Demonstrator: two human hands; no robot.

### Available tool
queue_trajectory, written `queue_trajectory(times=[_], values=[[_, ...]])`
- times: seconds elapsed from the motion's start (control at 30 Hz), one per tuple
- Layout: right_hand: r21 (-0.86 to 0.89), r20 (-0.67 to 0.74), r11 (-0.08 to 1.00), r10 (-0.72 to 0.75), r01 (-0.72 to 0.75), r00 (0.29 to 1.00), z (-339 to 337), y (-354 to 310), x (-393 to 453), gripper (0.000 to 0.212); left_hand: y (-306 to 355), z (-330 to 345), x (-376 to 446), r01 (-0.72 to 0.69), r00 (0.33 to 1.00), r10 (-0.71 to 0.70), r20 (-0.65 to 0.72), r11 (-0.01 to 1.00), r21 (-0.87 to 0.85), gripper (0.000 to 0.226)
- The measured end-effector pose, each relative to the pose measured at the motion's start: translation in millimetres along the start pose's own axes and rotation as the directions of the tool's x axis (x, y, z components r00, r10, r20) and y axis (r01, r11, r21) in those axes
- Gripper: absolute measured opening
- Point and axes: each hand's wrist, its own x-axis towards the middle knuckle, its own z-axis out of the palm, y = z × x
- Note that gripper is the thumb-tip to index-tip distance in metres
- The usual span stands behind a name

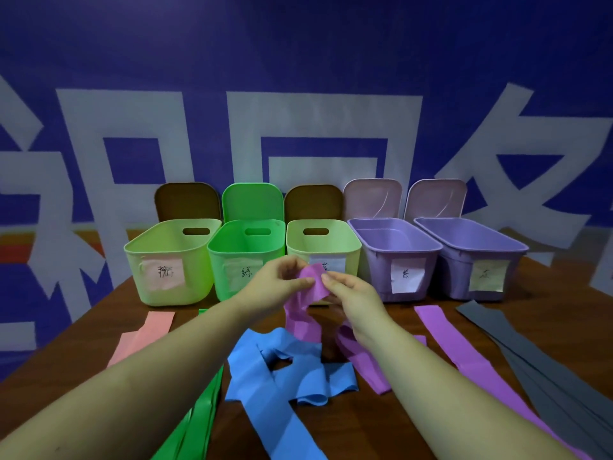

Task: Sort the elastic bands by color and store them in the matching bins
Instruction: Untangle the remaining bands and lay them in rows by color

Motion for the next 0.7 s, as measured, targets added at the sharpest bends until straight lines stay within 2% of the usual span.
queue_trajectory(times=[0.07,0.2,0.27,0.33,0.4,0.47,0.57,0.7], values=[[-0.002,-0.015,1.000,-0.010,0.010,1.000,7.1,-7.4,-4.0,0.021,3.7,-2.9,-5.0,-0.016,1.000,0.016,0.001,1.000,0.022,0.011],[-0.101,-0.051,0.988,-0.124,0.119,0.991,13.1,-26.5,-8.7,0.026,12.1,-11.0,-14.7,-0.004,1.000,0.006,-0.030,0.996,0.084,0.014],[-0.207,-0.023,0.957,-0.213,0.204,0.977,13.0,-39.9,-14.2,0.025,16.9,-15.8,-18.8,-0.005,0.995,0.017,-0.093,0.992,0.126,0.019],[-0.289,0.040,0.913,-0.289,0.288,0.956,13.9,-53.5,-21.6,0.022,26.5,-19.8,-21.8,-0.014,0.984,0.040,-0.175,0.989,0.148,0.033],[-0.345,0.100,0.867,-0.347,0.360,0.932,16.5,-66.2,-28.3,0.017,40.3,-23.1,-21.8,-0.056,0.981,0.077,-0.176,0.991,0.119,0.042],[-0.374,0.149,0.830,-0.386,0.413,0.910,20.2,-77.6,-36.3,0.012,54.3,-25.1,-20.0,-0.103,0.988,0.113,-0.110,0.991,0.086,0.030],[-0.370,0.171,0.814,-0.414,0.448,0.894,24.0,-87.8,-43.6,0.019,68.8,-25.3,-18.2,-0.151,0.983,0.166,-0.075,0.973,0.175,0.005],[-0.308,0.131,0.853,-0.401,0.422,0.907,28.3,-86.8,-47.7,0.027,77.1,-22.4,-15.3,-0.160,0.978,0.180,-0.110,0.973,0.167,0.013]])
